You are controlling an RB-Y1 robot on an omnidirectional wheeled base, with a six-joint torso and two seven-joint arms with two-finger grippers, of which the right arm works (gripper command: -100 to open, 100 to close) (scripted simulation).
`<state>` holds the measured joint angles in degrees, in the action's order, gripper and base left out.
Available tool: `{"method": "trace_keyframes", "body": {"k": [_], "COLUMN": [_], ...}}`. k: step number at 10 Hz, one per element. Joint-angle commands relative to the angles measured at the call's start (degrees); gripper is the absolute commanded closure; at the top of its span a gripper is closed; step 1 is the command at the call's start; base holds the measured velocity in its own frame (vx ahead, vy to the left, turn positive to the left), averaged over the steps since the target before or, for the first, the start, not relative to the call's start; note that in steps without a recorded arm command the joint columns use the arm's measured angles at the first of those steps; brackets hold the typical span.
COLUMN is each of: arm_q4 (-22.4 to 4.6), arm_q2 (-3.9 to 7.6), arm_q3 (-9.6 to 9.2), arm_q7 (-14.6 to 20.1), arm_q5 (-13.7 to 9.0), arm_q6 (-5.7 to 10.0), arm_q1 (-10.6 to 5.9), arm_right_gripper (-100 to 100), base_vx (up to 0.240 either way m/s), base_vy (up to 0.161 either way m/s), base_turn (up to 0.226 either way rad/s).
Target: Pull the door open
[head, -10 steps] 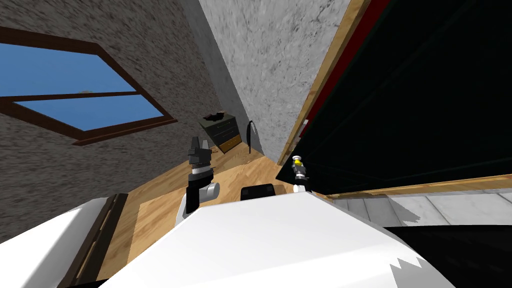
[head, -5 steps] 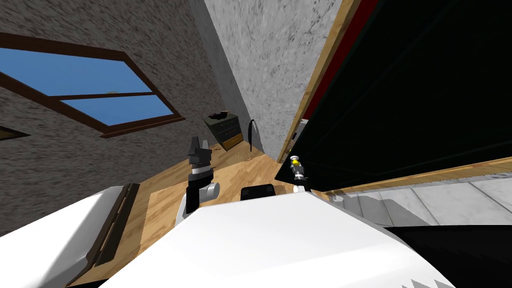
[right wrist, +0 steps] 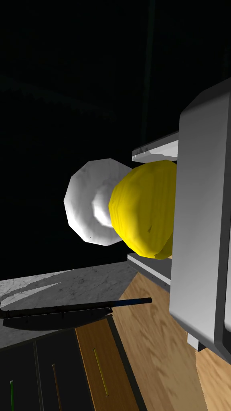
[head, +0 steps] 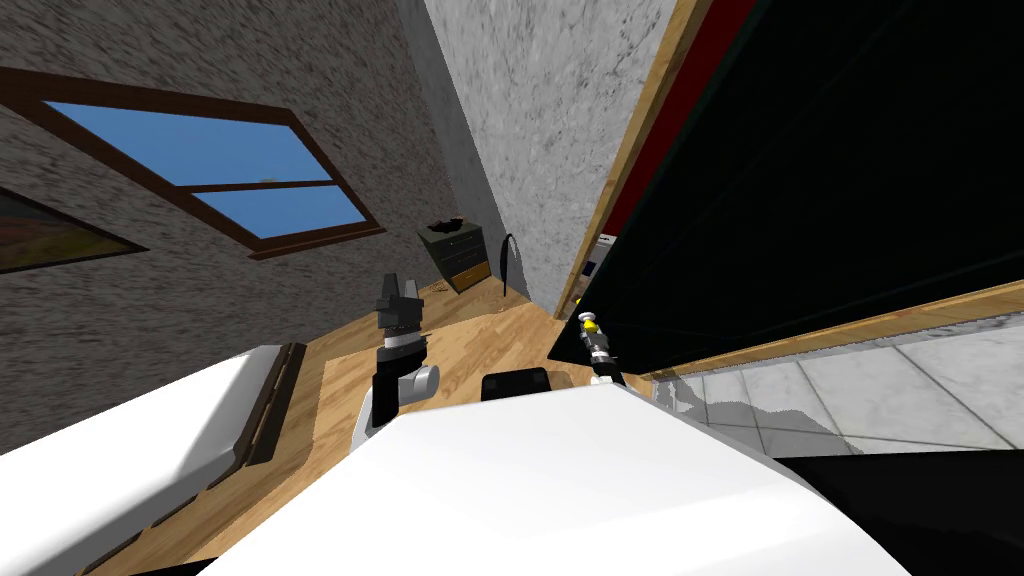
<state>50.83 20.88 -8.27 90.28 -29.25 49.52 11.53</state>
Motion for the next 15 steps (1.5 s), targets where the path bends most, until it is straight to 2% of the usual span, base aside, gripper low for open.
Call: {"method": "trace_keyframes", "body": {"k": [1,2,3,4,11,13,14,15], "arm_q4": [0.4,0.6,0.2,0.4,1.2,1.4,1.4,1.4], "arm_q2": [0.76,1.2,0.82,2.07,6.74,7.83,8.23,7.93], "arm_q3": [-1.1,-1.67,-1.43,-3.16,-8.42,-9.65,-10.1,-9.83], "arm_q7": [1.3,1.9,1.4,3.0,8.5,9.7,10.2,9.7], "arm_q5": [0.7,1.0,0.9,2.0,5.6,6.5,6.8,6.6], "arm_q6": [0.66,0.96,0.68,2.96,11.17,13.08,13.79,12.96], "arm_q1": [0.67,0.98,0.79,2.67,8.74,10.15,10.67,10.4], "arm_right_gripper": [100,100,100,100,100,100,100,100], "base_vx": [-0.216,-0.209,-0.097,-0.08,-0.085,-0.063,-0.055,-0.025], "base_vy": [-0.017,-0.032,-0.014,-0.003,-0.009,-0.032,-0.027,-0.01], "base_turn": [0.068,0.062,0.022,0.004,-0.016,-0.014,-0.015,-0.001]}}
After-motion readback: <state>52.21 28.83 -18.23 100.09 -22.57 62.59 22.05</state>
